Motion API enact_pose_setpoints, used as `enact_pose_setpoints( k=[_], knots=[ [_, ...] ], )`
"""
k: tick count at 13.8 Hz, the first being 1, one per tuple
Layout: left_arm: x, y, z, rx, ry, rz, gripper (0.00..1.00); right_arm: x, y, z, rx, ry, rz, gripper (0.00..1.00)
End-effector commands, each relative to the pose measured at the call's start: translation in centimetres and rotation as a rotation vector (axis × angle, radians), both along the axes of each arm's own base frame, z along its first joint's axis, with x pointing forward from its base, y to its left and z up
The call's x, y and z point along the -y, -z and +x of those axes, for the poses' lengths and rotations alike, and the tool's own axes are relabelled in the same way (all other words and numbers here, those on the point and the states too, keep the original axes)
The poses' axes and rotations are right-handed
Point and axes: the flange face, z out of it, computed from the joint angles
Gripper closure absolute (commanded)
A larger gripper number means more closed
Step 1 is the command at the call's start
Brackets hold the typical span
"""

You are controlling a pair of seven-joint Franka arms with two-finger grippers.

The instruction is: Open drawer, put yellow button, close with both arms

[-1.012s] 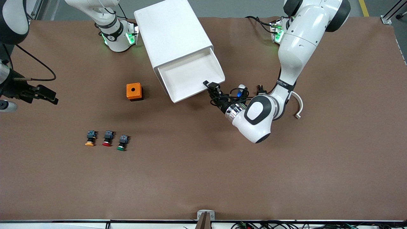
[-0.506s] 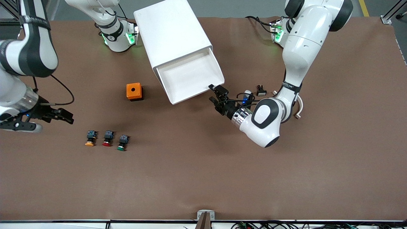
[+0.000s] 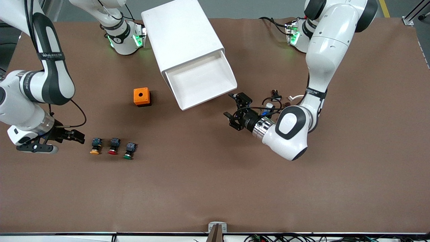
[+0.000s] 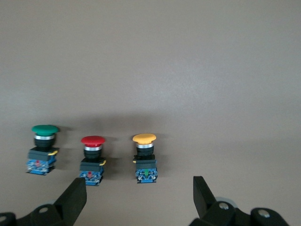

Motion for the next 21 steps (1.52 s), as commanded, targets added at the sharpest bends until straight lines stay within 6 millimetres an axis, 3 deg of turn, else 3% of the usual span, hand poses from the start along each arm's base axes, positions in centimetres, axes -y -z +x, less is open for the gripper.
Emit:
enact_pose_setpoints(
  k=[1,7,8,11,15,21],
  knots=[
    [-1.5,-2.2,1.7,0.148,0.026,-0.077,0.0,-0.1,2.3,0.4,-0.004,-0.018,-0.006,0.0],
    [-4.3,-5.2,5.0,0.528,0.103,-0.11,0.0,0.2,8.4,0.6,0.0,-0.017,-0.013,0.0],
    [-4.3,-6.1,5.4,0.62,0.134,-0.092,0.0,0.1,9.6,0.3,0.005,-0.016,-0.014,0.0],
    [-4.0,-6.2,6.0,0.802,0.228,-0.041,0.0,0.3,12.4,0.1,0.003,-0.014,-0.017,0.0],
    [-4.2,-8.5,6.8,1.014,0.361,0.03,0.0,0.9,14.2,-0.5,-0.019,-0.005,-0.015,0.0],
    [-2.8,-8.2,6.2,1.112,0.557,0.148,0.0,0.5,15.4,-1.7,-0.052,-0.011,-0.011,0.0]
  ],
)
